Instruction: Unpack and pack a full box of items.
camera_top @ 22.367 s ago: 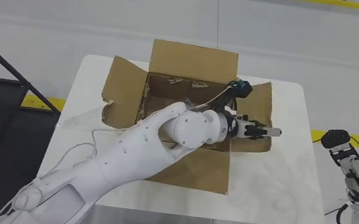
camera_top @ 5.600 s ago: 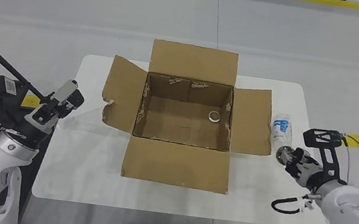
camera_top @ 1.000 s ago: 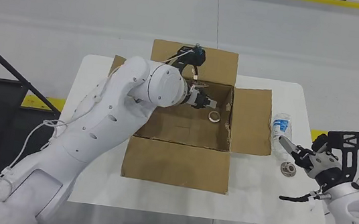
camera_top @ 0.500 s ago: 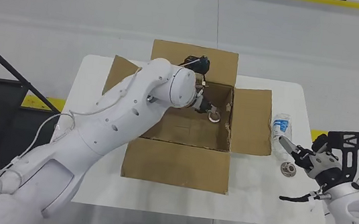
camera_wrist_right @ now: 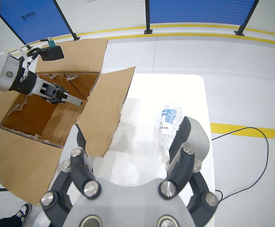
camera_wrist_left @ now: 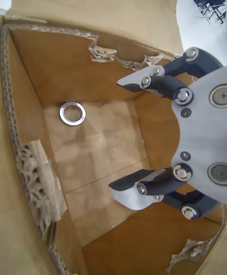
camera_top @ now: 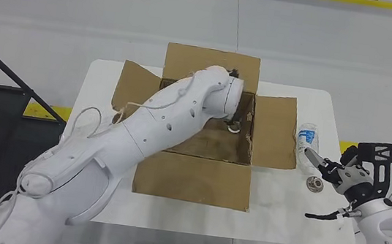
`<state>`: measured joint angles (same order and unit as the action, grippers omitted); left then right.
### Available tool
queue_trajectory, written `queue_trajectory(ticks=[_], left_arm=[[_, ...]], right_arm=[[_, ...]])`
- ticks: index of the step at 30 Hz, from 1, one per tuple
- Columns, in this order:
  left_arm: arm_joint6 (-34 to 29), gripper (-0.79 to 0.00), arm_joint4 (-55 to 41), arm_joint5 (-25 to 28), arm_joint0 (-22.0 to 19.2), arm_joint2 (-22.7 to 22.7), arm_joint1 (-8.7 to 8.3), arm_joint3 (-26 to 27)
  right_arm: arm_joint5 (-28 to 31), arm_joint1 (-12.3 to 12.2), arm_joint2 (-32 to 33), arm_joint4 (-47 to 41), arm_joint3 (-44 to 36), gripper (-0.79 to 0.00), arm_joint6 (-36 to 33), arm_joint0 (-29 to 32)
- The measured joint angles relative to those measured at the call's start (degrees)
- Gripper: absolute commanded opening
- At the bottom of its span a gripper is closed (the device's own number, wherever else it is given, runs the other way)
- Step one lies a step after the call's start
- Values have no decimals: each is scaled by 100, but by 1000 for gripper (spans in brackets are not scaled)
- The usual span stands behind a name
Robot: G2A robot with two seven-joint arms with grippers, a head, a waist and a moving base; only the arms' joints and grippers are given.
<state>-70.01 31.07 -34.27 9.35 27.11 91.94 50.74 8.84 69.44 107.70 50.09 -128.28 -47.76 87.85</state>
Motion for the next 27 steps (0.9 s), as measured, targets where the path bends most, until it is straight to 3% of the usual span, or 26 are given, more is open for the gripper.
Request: queue_trajectory(ticks=[8,14,19,21,23,27], left_arm=[[239,-99,-151,-239,-167,-355,489,-946],[464,-172,-278,-306,-209,-417,799,-1485],[872,-163,-359,-298,-189,-405,1017,-1887],[1019,-179,-401,-258,-190,-384,1100,-2035],[1213,-243,-448,-227,-183,-346,1171,-2160],[1602,-243,-512,-105,-137,-270,1271,-2360]], right_arm=[[0,0,0,0,0,0,0,0],[0,0,0,0,0,0,0,0],[0,0,0,0,0,0,0,0],[0,0,0,0,0,0,0,0],[0,0,0,0,0,0,0,0],[0,0,0,0,0,0,0,0]])
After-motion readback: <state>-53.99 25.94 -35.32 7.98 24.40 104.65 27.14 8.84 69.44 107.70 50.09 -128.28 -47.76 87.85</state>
